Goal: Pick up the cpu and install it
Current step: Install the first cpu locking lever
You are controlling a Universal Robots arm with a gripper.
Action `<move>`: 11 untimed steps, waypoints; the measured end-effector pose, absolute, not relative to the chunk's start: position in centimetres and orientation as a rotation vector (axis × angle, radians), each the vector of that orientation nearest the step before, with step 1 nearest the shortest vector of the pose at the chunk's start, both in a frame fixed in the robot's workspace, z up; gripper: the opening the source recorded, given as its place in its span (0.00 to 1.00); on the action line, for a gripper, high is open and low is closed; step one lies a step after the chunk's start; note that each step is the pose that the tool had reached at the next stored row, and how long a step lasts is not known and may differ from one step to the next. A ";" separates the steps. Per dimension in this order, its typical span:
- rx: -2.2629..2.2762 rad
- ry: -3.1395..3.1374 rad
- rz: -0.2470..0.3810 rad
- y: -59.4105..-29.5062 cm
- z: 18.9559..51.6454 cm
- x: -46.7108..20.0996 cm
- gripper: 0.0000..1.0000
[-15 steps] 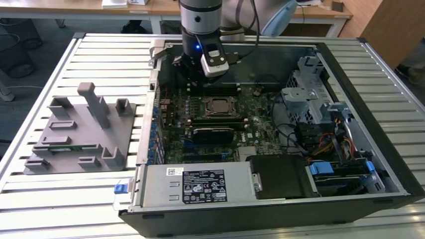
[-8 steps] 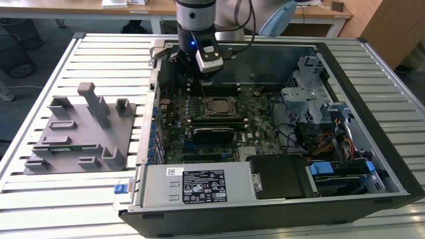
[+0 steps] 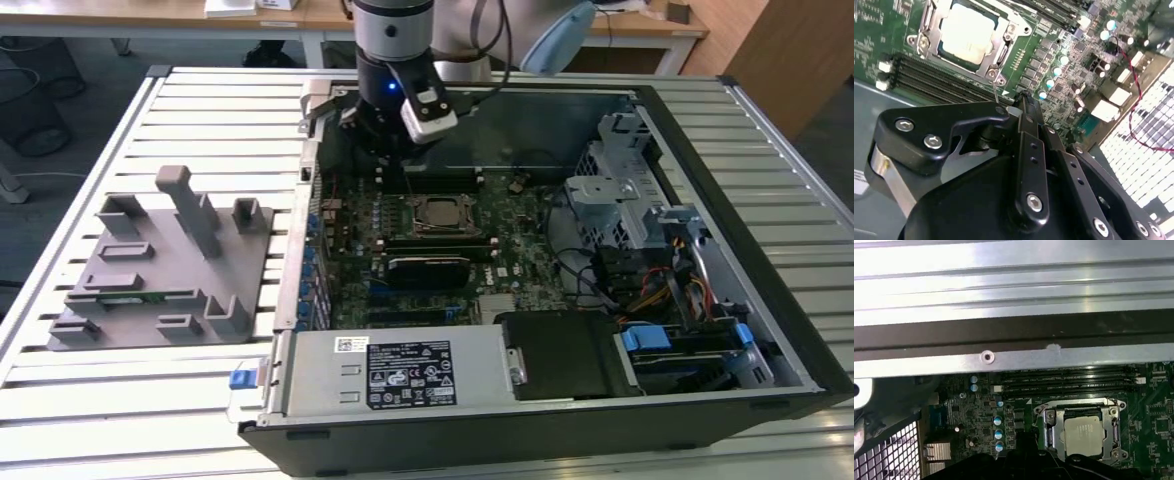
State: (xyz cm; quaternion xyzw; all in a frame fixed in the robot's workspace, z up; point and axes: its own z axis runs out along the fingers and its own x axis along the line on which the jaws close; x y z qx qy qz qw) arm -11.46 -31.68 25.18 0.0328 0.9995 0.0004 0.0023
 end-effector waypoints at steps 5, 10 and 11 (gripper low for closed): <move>0.034 3.137 0.002 -31.2 25.2 -11.5 0.11; 0.005 3.137 0.002 -30.6 25.1 -11.7 0.11; 0.000 3.137 0.002 -30.6 25.1 -11.7 0.11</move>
